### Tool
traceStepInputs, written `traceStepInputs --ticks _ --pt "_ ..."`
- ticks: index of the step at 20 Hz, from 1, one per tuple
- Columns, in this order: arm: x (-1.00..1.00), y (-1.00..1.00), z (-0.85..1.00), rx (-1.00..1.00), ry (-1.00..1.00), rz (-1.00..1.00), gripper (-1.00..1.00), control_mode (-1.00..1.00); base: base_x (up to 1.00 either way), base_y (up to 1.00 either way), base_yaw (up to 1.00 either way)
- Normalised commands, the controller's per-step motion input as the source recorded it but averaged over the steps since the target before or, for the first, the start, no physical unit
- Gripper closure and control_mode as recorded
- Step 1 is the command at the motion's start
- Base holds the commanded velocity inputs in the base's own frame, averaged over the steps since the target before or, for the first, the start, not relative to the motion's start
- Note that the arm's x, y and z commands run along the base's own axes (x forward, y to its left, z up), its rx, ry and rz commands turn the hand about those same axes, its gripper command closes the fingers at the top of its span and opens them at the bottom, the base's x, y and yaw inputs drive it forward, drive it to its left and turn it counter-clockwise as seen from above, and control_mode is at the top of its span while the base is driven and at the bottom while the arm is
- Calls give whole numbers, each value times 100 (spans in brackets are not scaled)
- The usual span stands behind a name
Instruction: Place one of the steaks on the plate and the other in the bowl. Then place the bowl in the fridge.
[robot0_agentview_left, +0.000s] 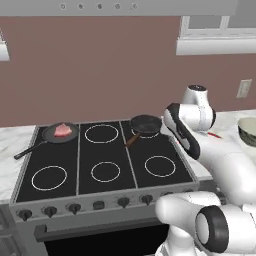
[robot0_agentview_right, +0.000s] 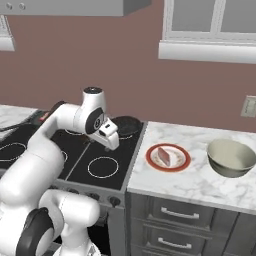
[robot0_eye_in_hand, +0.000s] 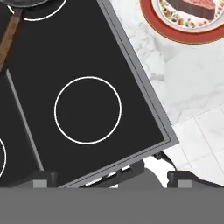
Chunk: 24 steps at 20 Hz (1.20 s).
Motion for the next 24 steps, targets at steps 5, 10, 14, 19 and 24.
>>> traceStepInputs --ticks 5,10,14,19,24 --pt "0 0 0 0 0 0 -100 100 -4 100 -11" --pt "0 0 0 0 0 0 -100 100 0 100 -11" --pt "0 0 0 0 0 0 -100 100 0 94 -7" --pt "0 0 0 0 0 0 -100 100 6 69 -1" --pt "43 0 0 0 -1 0 -100 -100 4 5 0"
